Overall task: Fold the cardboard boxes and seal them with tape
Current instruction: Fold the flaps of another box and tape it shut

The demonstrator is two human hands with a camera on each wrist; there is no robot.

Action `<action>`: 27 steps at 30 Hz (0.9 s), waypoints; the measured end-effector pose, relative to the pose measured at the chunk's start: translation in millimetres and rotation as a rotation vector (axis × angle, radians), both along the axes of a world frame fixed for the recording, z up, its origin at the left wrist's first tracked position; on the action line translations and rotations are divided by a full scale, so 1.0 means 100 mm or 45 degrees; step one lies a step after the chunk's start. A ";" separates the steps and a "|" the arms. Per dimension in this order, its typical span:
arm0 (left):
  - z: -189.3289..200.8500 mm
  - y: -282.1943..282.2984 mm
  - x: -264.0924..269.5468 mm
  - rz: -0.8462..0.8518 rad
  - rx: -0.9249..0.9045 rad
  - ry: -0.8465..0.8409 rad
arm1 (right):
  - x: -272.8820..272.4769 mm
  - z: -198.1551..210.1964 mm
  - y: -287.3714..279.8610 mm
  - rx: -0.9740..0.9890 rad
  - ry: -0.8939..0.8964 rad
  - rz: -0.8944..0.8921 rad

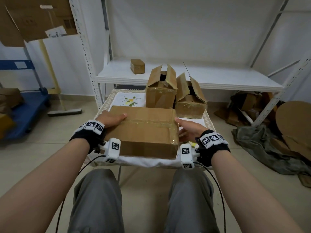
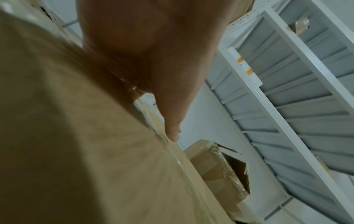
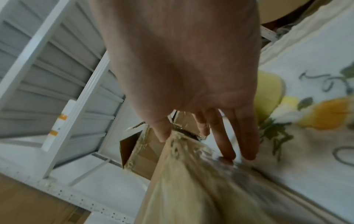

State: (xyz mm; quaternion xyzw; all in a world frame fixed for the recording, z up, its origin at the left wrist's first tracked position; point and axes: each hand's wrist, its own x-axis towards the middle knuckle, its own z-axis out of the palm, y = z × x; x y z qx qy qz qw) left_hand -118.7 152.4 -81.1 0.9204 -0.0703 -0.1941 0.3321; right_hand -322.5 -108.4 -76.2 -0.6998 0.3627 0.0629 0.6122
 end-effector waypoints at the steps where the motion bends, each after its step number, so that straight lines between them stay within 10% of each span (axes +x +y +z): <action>1: -0.03 0.05 0.06 0.005 -0.055 0.008 | -0.02 0.01 0.00 0.044 -0.005 0.028; 16: 0.67 0.41 -0.03 0.463 -0.688 -0.320 | 0.28 0.95 0.67 -0.162 -0.895 0.170; 23: 0.80 0.44 -0.12 0.390 -1.357 0.410 | 0.65 0.70 1.03 -0.550 -0.990 0.453; 27: 0.77 0.40 -0.02 0.384 -1.476 0.343 | 0.89 0.56 1.29 -0.846 -1.062 0.509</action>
